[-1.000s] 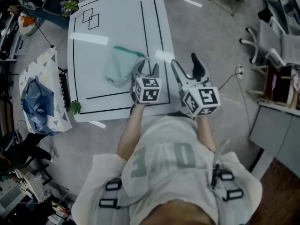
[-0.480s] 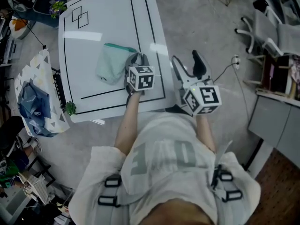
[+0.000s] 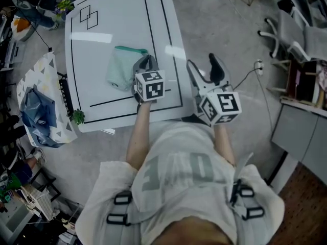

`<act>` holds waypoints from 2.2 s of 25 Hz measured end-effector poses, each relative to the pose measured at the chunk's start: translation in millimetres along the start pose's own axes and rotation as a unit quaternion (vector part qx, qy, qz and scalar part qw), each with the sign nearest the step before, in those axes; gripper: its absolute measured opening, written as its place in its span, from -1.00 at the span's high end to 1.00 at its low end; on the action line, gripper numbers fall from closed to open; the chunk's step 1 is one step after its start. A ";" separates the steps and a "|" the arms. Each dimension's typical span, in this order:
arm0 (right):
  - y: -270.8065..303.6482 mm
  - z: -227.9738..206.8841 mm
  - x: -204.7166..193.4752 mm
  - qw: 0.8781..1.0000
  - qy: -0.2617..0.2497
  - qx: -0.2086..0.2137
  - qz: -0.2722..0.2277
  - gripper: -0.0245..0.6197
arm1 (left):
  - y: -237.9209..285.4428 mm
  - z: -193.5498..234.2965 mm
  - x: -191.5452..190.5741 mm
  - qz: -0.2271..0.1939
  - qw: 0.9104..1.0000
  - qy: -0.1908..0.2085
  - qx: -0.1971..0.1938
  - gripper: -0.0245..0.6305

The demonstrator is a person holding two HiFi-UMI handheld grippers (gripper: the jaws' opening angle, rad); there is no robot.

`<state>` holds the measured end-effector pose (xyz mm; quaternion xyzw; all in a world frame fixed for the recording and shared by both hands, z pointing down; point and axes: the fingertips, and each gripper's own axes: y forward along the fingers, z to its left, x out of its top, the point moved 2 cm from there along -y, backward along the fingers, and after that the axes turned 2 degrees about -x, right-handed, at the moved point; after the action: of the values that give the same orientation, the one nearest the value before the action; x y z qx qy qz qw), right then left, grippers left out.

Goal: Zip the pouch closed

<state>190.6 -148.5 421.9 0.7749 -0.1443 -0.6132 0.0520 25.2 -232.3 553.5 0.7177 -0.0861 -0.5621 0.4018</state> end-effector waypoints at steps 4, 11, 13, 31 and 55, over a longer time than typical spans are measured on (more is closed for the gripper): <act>11.1 15.2 3.0 1.000 -0.009 0.028 0.000 0.00 | -30.7 11.8 31.3 -0.048 0.999 0.004 -0.023 0.89; 34.5 53.4 18.9 0.996 -0.040 0.075 -0.022 0.00 | -102.4 41.7 91.8 -0.144 0.986 -0.017 -0.077 0.90; 38.8 67.6 27.1 0.994 -0.055 0.093 -0.033 0.00 | -123.2 48.1 103.5 -0.174 0.981 -0.007 -0.085 0.90; 92.0 192.0 30.3 0.823 0.356 0.428 0.110 0.01 | -192.8 56.2 86.7 -0.266 0.946 0.065 -0.176 0.90; 95.5 196.6 12.8 0.803 0.397 0.417 0.155 0.85 | -194.1 59.6 74.5 -0.242 0.949 0.091 -0.182 0.90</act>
<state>-11.8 -224.2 386.8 0.8651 -0.4705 -0.1165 -0.1289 -64.4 -175.2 365.1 0.6795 0.2308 -0.5811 0.3838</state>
